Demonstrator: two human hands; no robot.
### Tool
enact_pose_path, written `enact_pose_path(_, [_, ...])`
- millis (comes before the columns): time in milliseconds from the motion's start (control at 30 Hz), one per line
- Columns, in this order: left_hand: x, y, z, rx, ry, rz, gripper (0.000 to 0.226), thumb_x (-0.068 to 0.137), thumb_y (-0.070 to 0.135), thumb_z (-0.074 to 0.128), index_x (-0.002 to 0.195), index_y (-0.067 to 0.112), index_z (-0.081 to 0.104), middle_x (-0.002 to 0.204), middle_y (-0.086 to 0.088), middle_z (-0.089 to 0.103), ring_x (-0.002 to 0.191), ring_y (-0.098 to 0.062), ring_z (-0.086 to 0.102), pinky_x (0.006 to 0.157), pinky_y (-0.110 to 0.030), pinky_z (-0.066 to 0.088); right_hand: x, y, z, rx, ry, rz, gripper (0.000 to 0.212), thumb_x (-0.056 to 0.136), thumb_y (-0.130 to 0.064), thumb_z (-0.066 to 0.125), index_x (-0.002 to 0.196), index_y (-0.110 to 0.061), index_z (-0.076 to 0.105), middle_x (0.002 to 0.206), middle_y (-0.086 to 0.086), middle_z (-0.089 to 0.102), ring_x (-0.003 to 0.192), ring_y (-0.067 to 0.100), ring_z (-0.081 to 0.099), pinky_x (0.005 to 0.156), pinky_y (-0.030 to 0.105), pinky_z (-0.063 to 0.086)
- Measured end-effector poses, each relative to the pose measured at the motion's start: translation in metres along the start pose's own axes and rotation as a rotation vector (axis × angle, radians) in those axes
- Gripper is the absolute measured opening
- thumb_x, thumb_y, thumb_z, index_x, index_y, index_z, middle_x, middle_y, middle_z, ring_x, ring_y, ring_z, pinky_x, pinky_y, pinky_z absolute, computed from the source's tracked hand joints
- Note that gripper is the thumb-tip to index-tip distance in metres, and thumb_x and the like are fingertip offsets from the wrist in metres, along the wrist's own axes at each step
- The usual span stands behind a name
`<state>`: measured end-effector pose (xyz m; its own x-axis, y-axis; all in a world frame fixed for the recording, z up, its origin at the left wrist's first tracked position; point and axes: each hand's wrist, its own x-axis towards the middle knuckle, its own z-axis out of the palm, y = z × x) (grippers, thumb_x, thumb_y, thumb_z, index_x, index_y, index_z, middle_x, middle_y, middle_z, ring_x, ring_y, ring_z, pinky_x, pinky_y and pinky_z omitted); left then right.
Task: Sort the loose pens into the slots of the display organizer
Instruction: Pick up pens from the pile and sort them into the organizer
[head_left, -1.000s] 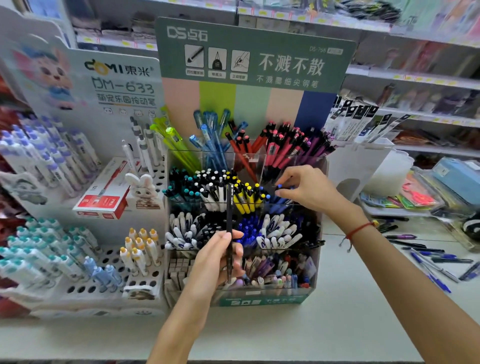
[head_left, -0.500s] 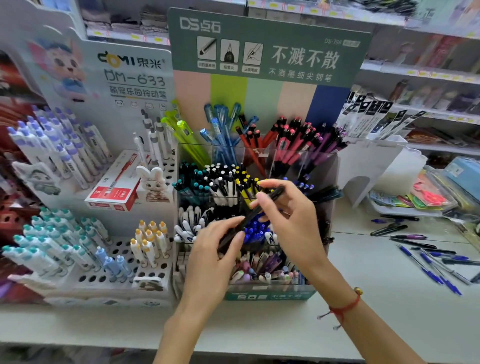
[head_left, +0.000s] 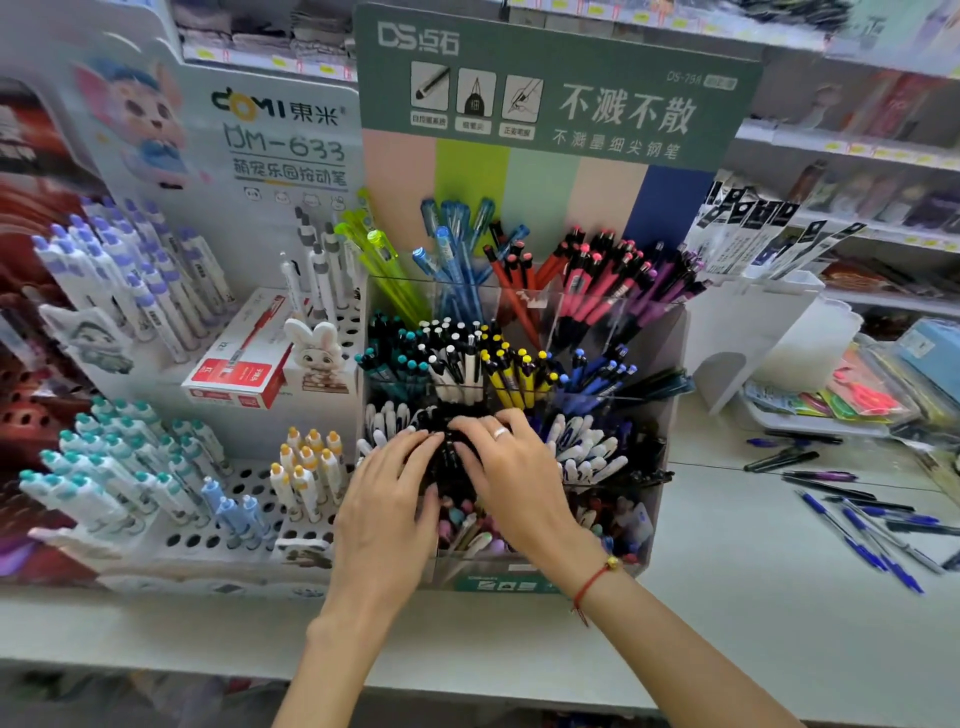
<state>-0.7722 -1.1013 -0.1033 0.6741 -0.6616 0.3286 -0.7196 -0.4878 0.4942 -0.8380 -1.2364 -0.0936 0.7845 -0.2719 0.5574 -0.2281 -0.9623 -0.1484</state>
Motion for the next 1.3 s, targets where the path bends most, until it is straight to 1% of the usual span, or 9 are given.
enact_pose_path(133, [-0.002,0.001,0.001,-0.019,0.005,0.012,0.057,0.087,0.014,0.065,0.140,0.022,0.047,0.141,0.007,0.048,0.134,-0.011,0.038,0.111,-0.029,0.029,-0.020,-0.003,0.010,-0.174,-0.116,0.006,0.063,0.083,-0.027,0.070,0.140,-0.015,0.046,0.119,0.002,0.063,0.118,0.025,0.051,0.094,0.038,0.047])
enact_pose_path(233, [-0.002,-0.003,0.002,-0.026,-0.011,0.018,0.059,0.087,0.014,0.065,0.142,0.023,0.045,0.143,0.007,0.046,0.136,-0.010,0.035,0.113,-0.029,0.025,-0.026,-0.002,0.009,-0.175,-0.240,0.004,0.084,0.079,-0.030,0.073,0.149,-0.017,0.028,0.130,0.003,0.055,0.127,0.027,0.045,0.105,0.042,0.040])
enact_pose_path(333, [-0.003,-0.004,0.002,-0.032,-0.009,0.042,0.060,0.087,0.013,0.064,0.143,0.021,0.043,0.144,0.005,0.045,0.138,-0.011,0.034,0.116,-0.033,0.026,-0.023,0.003,-0.004,0.045,-0.296,0.034,0.075,0.086,-0.028,0.064,0.150,-0.019,0.025,0.141,0.002,0.044,0.134,0.024,0.036,0.111,0.041,0.034])
enact_pose_path(433, [-0.005,0.007,-0.002,-0.060,0.074,0.058,0.055,0.086,0.011,0.065,0.139,0.017,0.048,0.140,0.002,0.050,0.134,-0.015,0.040,0.113,-0.037,0.032,-0.031,0.015,-0.034,0.215,-0.221,0.092,0.059,0.091,-0.026,0.060,0.145,-0.017,0.037,0.140,-0.002,0.044,0.134,0.015,0.036,0.112,0.031,0.031])
enact_pose_path(633, [0.002,0.084,0.018,-0.134,0.099,0.215,0.038,0.087,0.012,0.064,0.124,0.018,0.060,0.119,0.006,0.062,0.114,-0.008,0.051,0.103,-0.021,0.034,-0.095,0.093,-0.108,0.252,-0.149,0.331,0.024,0.090,-0.017,0.065,0.112,-0.027,0.066,0.111,-0.016,0.060,0.106,0.000,0.052,0.084,0.015,0.044])
enact_pose_path(800, [0.011,0.180,0.094,-0.162,-0.042,0.435,0.029,0.089,0.021,0.051,0.116,0.019,0.063,0.110,0.007,0.065,0.102,-0.011,0.058,0.093,-0.022,0.038,-0.164,0.205,-0.138,0.141,-0.375,0.696,0.018,0.092,-0.025,0.060,0.107,-0.035,0.065,0.094,-0.024,0.059,0.087,-0.005,0.054,0.078,0.026,0.050])
enact_pose_path(933, [0.022,0.240,0.179,-0.140,-0.265,0.474,0.031,0.086,0.017,0.063,0.117,0.021,0.062,0.114,0.007,0.065,0.104,-0.015,0.060,0.085,-0.030,0.050,-0.221,0.297,-0.152,0.087,-0.523,0.915,0.019,0.096,-0.028,0.054,0.111,-0.032,0.063,0.096,-0.017,0.061,0.089,0.004,0.057,0.077,0.027,0.049])
enact_pose_path(1067, [0.037,0.277,0.266,-0.150,-0.468,0.358,0.032,0.090,0.017,0.059,0.121,0.024,0.061,0.125,0.009,0.060,0.117,-0.013,0.053,0.088,-0.028,0.046,-0.272,0.373,-0.158,0.002,-0.557,1.052,0.033,0.096,-0.031,0.053,0.129,-0.030,0.052,0.121,-0.006,0.058,0.108,0.012,0.054,0.076,0.025,0.044])
enact_pose_path(1300, [0.082,0.315,0.383,-0.077,-0.579,0.256,0.048,0.101,0.028,0.041,0.148,0.020,0.034,0.154,0.003,0.033,0.142,-0.014,0.028,0.112,-0.026,0.025,-0.309,0.459,-0.150,-0.081,-0.549,1.161,0.082,0.087,-0.054,0.060,0.150,-0.020,0.022,0.156,0.006,0.021,0.143,0.022,0.021,0.110,0.031,0.028])
